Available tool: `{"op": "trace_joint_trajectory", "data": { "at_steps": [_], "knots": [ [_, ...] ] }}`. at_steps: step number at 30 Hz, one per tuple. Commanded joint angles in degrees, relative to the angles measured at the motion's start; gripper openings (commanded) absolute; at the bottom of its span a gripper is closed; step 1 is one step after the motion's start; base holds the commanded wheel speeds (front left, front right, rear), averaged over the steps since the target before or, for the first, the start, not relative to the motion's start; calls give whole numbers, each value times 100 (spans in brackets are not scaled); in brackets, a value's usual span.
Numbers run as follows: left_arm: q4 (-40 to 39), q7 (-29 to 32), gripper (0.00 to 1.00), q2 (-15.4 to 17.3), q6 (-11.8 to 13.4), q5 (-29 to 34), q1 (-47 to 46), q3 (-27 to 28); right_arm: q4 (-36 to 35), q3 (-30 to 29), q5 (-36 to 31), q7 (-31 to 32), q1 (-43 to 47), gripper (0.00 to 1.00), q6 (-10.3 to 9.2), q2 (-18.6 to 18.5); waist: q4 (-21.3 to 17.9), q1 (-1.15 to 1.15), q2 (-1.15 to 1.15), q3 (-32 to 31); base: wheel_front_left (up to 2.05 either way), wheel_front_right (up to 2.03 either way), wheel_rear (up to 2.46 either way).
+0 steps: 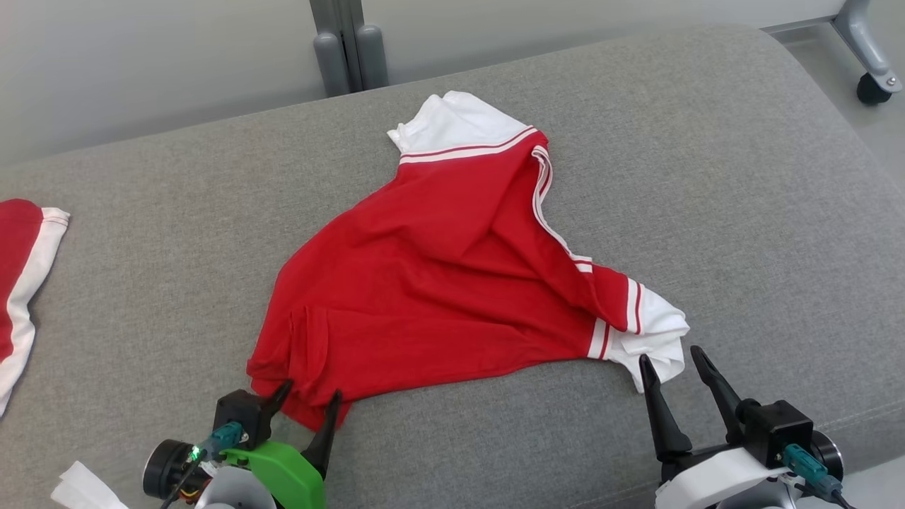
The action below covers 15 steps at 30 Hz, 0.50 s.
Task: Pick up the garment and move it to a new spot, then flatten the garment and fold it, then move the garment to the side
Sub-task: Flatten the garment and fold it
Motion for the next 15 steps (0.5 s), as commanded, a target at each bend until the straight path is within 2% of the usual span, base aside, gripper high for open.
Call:
{"op": "trace_joint_trajectory", "data": {
  "at_steps": [1, 2, 4, 5, 6, 9, 11, 14, 15],
  "knots": [
    [29, -2, 100, 29, 12, -84, -64, 43, 2, 14, 37, -19, 32, 100, -8, -10, 19, 0, 0, 3, 0, 0, 0],
    [42, -3, 100, 16, 7, -100, -56, 53, 3, 19, 42, -19, 23, 100, -8, -10, 24, 0, 0, 2, 0, 0, 0],
    [58, -27, 87, -11, 1, -147, -45, 83, 6, 23, 43, -20, 3, 100, -8, -10, 37, 0, 0, 7, 0, 0, 0],
    [75, -35, 63, -19, -15, -174, -39, 94, 2, 22, 44, -20, -7, 100, -8, -10, 43, 0, 0, 11, 0, 0, 0],
    [88, -48, 47, -19, -30, -187, -41, 96, 0, 24, 45, -20, -14, 100, -8, -10, 47, 0, 0, 13, 0, 0, 0],
    [126, -70, 24, -28, -57, -212, -63, 88, 3, 26, 33, -20, -25, 100, -8, -11, 54, 0, 0, 19, 0, 0, 0],
    [137, -113, 26, -23, -55, -180, -86, 79, 10, 26, 31, -20, -24, 100, -8, -10, 54, 0, 0, 19, 0, 0, 0],
    [94, -168, 46, 8, 13, -115, -122, 91, 17, 33, 39, -20, -13, 100, -8, -10, 46, 0, 0, 15, 0, 0, 0],
    [57, -180, 48, -2, 49, -133, -111, 112, 19, 32, 46, -20, -2, 100, -8, -10, 46, 0, 0, 9, 0, 0, 0]
  ]
}}
